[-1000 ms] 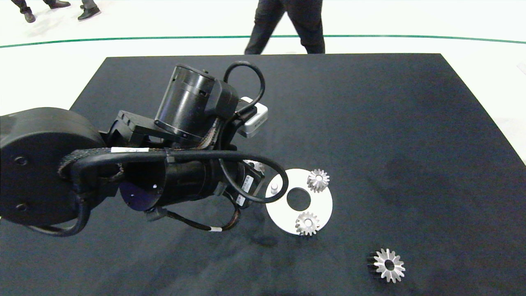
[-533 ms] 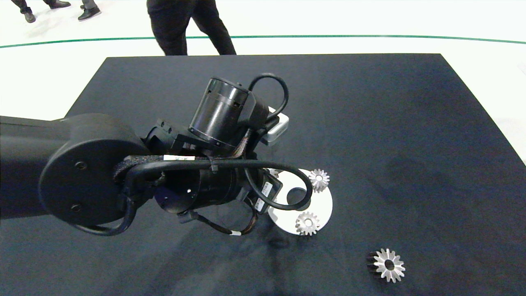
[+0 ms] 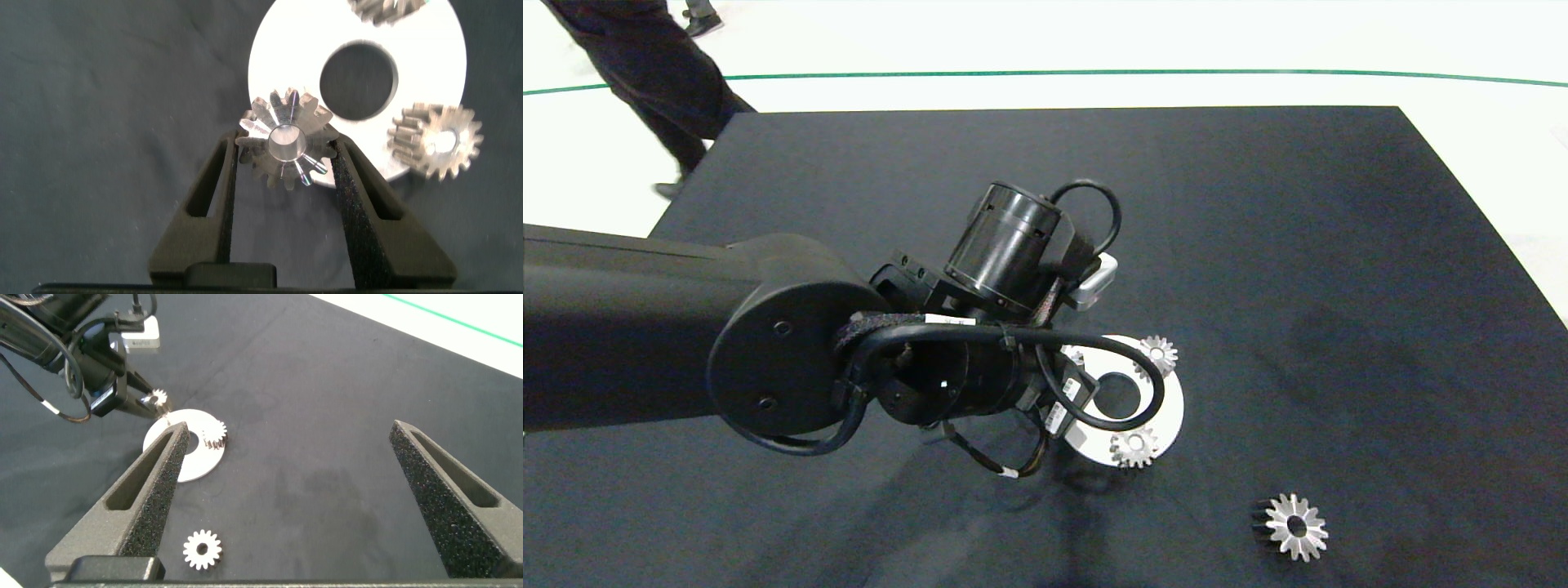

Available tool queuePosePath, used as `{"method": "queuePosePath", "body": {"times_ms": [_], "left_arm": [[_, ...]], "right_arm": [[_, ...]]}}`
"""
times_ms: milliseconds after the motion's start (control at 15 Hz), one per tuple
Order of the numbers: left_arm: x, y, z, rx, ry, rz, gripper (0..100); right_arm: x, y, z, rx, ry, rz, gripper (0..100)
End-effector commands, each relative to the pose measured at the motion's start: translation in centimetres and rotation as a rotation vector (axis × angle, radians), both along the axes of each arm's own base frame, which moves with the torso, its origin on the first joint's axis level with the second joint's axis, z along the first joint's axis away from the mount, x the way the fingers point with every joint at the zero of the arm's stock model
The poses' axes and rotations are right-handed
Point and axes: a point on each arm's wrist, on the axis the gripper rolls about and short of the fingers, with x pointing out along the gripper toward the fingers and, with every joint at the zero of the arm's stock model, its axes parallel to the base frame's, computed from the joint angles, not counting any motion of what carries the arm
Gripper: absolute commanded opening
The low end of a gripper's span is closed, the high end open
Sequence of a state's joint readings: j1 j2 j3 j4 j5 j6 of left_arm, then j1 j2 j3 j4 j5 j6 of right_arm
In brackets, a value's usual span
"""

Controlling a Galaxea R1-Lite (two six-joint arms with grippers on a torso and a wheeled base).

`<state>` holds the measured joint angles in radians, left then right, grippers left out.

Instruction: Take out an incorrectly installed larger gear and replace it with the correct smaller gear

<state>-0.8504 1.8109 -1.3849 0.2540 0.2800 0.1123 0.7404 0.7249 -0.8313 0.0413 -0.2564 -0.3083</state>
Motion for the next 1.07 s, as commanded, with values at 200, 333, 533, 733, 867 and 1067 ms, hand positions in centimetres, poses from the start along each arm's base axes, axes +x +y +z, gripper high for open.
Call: {"method": "queuePosePath", "body": {"times_ms": [200, 333, 533, 733, 867, 1067], "left_arm": [[0.63, -0.76, -0.02, 0.008, 0.006, 0.001, 4], [0.69, -0.82, -0.04, 0.008, 0.006, 0.001, 4], [0.87, -1.04, -0.46, 0.018, 0.012, 0.000, 4], [0.96, -1.06, -0.50, 0.019, 0.013, 0.002, 4], [0.96, -1.13, -0.47, 0.018, 0.012, 0.000, 4], [1.05, -1.24, -0.47, 0.016, 0.011, 0.000, 4]], "right_arm": [[0.01, 0.01, 0.00, -0.003, -0.001, -0.001, 100], [0.01, 0.01, 0.00, -0.002, 0.000, -0.001, 100], [-0.02, -0.02, 0.01, -0.002, -0.002, -0.001, 100], [-0.12, -0.11, 0.03, 0.001, -0.005, -0.001, 100], [-0.12, -0.11, 0.03, 0.001, -0.005, 0.000, 100], [-0.13, -0.10, 0.03, 0.001, -0.005, 0.002, 100]]}}
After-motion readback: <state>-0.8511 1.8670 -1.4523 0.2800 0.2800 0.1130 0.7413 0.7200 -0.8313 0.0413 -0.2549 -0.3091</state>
